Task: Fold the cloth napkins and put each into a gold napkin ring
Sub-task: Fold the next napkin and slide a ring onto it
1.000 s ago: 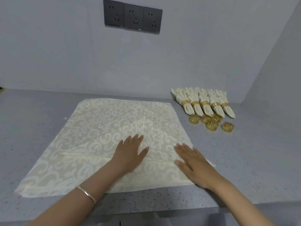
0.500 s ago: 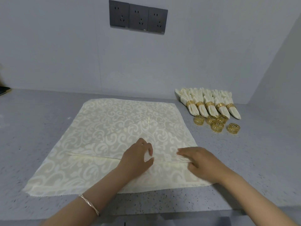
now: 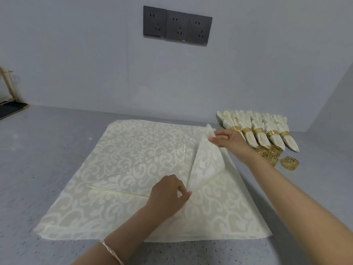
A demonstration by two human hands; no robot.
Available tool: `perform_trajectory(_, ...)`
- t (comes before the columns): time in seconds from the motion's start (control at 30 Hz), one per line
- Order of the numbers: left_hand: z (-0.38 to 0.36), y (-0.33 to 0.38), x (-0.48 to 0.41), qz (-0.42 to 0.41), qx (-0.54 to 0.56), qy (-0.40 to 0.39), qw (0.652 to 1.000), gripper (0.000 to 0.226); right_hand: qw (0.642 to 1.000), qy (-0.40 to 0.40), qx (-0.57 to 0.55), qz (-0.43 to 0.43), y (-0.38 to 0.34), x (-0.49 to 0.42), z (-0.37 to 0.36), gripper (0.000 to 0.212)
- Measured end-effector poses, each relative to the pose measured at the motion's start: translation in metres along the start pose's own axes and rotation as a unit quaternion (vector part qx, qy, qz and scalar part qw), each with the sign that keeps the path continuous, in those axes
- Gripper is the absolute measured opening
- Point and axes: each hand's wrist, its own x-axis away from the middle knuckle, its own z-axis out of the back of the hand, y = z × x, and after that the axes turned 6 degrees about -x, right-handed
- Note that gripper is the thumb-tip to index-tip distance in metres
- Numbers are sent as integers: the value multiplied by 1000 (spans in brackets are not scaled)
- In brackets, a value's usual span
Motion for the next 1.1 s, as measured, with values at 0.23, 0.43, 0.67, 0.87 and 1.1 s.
perform_trajectory(0.23, 1, 3, -9, 30, -50, 1, 998, 30, 996, 63, 29, -48, 51, -48, -57, 17)
perform_trajectory(0.43, -5, 0, -18, 17, -120, -9, 993, 24, 991, 92, 87, -41, 78, -58, -67, 20)
perform_trajectory(0.67, -13, -10, -22, -67, -170, -31, 983, 60, 987, 109, 112, -29, 81, -60, -71, 17)
perform_trajectory(0.87, -21, -13, -19, -101, -217, -84, 967, 88, 987, 88, 121, 64, 57, -31, -58, 24)
perform_trajectory(1.1, -22, -16, -20, -96, -208, -123, 965, 57, 921, -156, 327, 141, 56, 86, -49, 50)
